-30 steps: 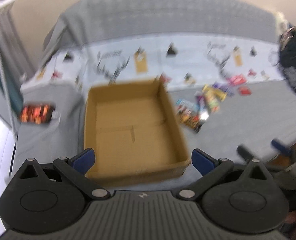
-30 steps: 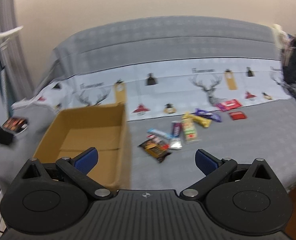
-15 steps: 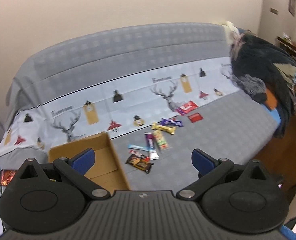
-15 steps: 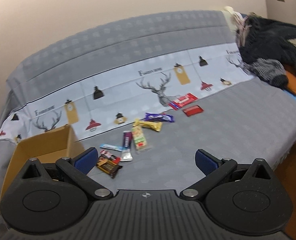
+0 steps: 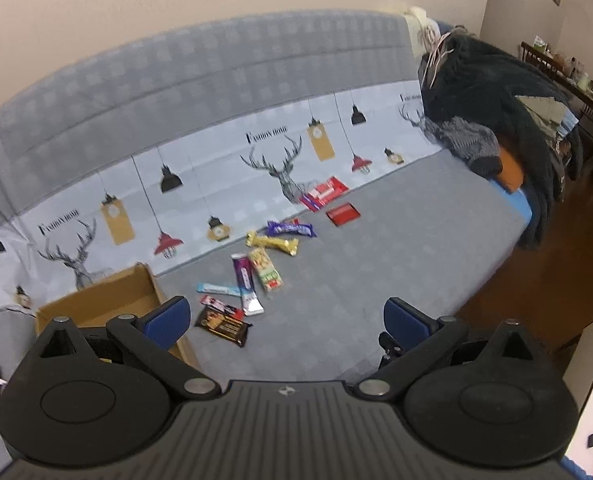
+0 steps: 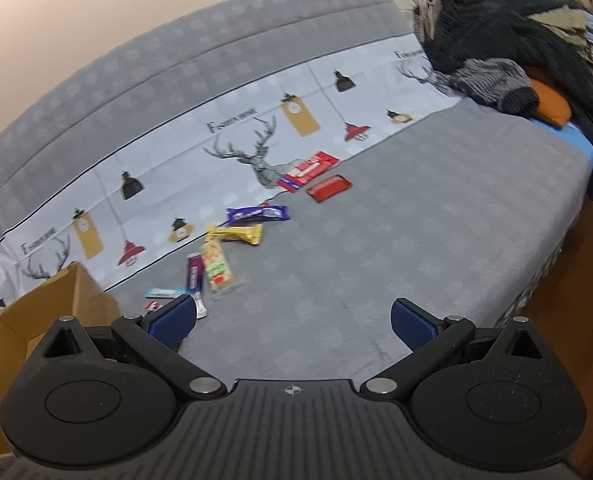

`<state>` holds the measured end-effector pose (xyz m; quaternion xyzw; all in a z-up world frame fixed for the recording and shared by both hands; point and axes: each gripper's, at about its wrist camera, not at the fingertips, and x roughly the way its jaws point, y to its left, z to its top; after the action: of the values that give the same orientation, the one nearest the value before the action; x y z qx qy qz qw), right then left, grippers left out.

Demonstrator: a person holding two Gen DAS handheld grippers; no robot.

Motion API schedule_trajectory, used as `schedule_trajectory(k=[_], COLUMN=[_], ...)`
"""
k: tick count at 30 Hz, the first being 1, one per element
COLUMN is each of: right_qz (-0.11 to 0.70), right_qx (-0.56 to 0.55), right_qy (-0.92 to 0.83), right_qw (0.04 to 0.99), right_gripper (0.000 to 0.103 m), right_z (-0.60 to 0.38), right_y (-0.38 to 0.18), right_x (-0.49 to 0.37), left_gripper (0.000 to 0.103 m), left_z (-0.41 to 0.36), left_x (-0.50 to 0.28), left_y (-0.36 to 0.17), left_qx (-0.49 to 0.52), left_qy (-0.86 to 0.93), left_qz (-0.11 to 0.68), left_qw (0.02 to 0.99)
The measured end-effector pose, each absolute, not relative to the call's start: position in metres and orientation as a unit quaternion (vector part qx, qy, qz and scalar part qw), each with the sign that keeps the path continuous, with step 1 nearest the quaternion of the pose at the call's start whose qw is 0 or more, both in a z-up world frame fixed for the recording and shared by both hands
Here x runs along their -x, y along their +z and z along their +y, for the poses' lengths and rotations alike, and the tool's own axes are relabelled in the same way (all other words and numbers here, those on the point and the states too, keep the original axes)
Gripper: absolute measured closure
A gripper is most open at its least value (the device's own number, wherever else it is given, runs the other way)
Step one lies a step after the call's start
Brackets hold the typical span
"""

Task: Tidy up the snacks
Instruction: 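Move both grippers down toward the snack pile beside the box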

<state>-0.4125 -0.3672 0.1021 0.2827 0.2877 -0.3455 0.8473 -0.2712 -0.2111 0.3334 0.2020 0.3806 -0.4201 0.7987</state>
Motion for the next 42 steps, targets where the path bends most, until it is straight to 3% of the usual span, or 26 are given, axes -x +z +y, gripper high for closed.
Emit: schedule_trajectory(k=[33, 42], right_qz=[0.347, 0.356], right_qx=[-0.293, -0.291], right_qy=[-0.353, -0.346], right_qw=[0.818, 0.818], right_gripper=[0.000, 0.000], right_z=[-0.425, -0.430], right_y=[0.041, 0.029], right_x=[0.364, 0.352], left_gripper=[0.000, 0.000], left_z=[-0.296, -0.306], left_x=[0.176, 0.170], left_y=[0.269, 0.261], left_qx=[-0.167, -0.173], left_qy=[-0.398, -0.394], left_qz=[0.454, 0.432], left_qw=[0.780, 0.793])
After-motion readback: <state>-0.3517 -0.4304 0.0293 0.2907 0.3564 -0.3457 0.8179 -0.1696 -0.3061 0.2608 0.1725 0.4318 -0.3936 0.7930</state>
